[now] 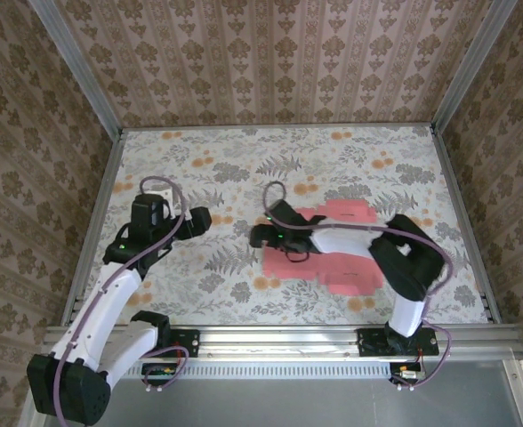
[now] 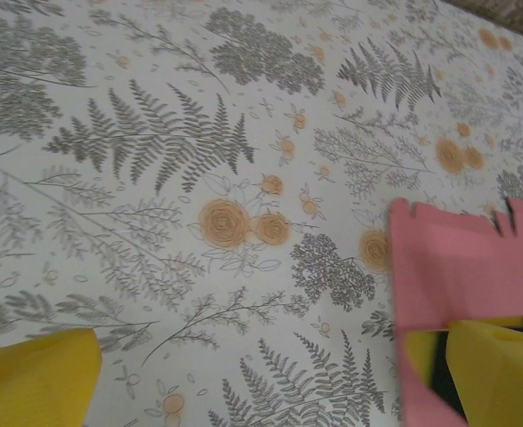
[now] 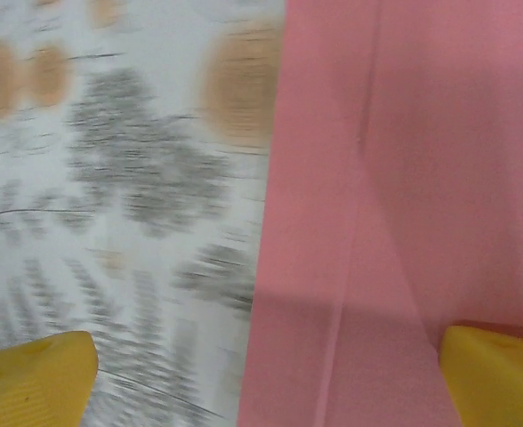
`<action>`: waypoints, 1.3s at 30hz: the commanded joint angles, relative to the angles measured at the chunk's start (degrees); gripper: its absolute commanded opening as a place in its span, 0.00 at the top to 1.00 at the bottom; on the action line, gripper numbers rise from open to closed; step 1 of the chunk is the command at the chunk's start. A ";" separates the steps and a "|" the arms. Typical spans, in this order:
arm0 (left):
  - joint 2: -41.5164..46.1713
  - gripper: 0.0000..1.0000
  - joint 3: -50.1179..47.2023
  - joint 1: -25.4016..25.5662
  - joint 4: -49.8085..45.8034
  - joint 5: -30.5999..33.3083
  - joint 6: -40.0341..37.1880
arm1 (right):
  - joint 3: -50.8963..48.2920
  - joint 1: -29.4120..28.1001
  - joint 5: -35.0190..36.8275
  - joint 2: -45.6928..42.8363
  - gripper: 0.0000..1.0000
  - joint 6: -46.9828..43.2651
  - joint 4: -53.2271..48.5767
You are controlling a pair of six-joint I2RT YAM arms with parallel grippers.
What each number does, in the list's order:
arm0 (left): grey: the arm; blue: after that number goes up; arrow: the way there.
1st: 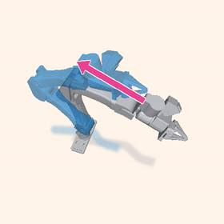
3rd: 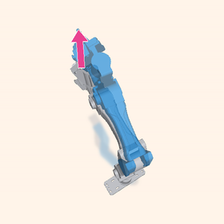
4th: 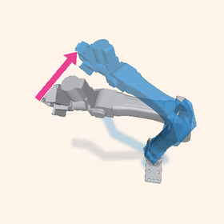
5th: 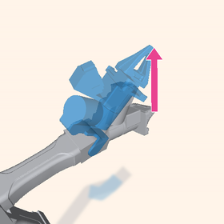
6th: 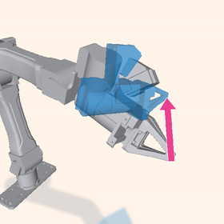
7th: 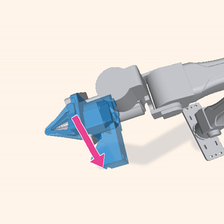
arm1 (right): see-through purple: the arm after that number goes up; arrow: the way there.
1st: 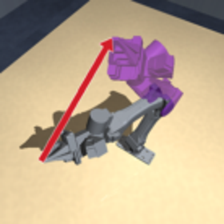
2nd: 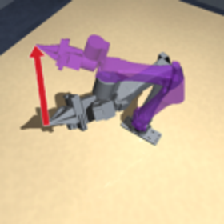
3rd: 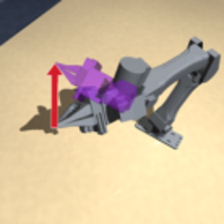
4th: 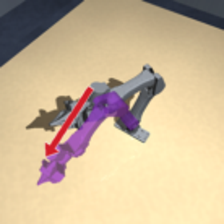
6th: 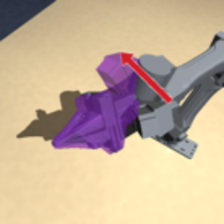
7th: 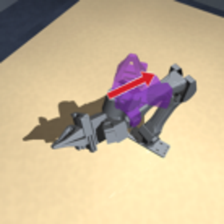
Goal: Fold the paper box
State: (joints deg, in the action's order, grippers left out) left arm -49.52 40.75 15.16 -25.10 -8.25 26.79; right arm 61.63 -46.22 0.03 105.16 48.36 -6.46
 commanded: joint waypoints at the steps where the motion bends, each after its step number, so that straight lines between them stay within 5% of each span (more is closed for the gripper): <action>1: 3.38 0.00 2.73 -2.73 -5.47 -0.57 1.13 | 8.96 -3.43 -4.12 6.55 0.00 -1.45 -1.13; 7: 7.50 0.00 3.90 -5.76 -8.27 -3.02 -1.15 | 12.68 -4.54 -3.44 4.87 0.00 -4.61 -2.29; 14: 5.15 0.00 2.33 -4.92 -2.95 -10.00 -1.03 | -1.00 -0.32 -2.14 -11.27 0.00 -5.74 -4.97; 26: -11.97 0.00 2.71 11.98 7.29 -14.25 -1.15 | -23.88 13.86 -3.60 -38.37 0.00 -2.39 -11.91; 39: -33.68 0.00 5.96 20.38 14.59 -17.39 2.19 | -30.58 18.79 -8.55 -36.46 0.00 -0.60 -6.00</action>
State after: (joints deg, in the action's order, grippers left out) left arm -81.65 45.41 34.98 -13.15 -23.86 27.24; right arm 32.12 -28.14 -6.66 67.31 46.70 -14.79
